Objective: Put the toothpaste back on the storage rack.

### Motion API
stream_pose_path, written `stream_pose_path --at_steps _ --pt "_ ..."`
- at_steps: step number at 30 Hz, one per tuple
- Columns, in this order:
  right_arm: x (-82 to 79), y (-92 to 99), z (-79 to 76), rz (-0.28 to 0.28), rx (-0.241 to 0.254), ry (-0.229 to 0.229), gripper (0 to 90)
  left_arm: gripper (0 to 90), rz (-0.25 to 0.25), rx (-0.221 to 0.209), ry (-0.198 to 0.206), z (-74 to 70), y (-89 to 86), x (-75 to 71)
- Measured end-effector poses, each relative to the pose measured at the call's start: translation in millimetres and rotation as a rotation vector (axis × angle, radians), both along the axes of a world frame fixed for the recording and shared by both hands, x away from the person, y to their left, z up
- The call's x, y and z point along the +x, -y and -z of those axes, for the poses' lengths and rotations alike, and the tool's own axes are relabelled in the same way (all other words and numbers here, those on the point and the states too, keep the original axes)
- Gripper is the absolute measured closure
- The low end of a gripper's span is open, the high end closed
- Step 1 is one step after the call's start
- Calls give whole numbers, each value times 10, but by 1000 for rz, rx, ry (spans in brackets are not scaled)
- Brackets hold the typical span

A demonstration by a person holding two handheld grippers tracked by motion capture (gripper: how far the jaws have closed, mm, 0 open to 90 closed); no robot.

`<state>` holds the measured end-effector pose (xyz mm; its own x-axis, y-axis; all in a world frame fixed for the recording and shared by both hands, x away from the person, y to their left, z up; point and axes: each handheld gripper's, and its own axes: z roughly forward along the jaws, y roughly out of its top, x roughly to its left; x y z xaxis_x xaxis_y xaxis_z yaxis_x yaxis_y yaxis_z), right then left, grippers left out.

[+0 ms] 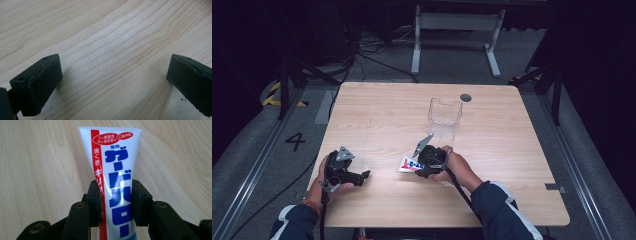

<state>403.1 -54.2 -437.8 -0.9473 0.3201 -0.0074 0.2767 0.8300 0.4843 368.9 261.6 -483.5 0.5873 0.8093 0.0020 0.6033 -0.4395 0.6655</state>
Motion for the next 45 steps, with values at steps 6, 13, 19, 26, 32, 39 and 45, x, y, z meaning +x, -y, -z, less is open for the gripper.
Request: stream_pose_path --at_steps 6,13,19,26,32,39,45 --pt "-29 148 -102 18 67 16 673 5 -1 -6 -3 1 4 -3" --pt "-44 325 -196 38 128 36 679 6 -2 -6 -4 1 4 -3" --pt "-73 421 -284 52 174 67 682 6 -2 -4 -3 1 3 -3" --pt "-85 541 -406 68 229 108 686 6 -1 -2 -3 0 2 -3" --pt "-102 647 -540 79 278 133 688 6 -1 -3 -3 1 3 -3" --pt "-89 794 -694 104 335 171 688 5 -1 -2 -4 0 2 -3" --pt "-70 923 -817 136 375 209 688 6 0 -4 -4 0 2 -3"
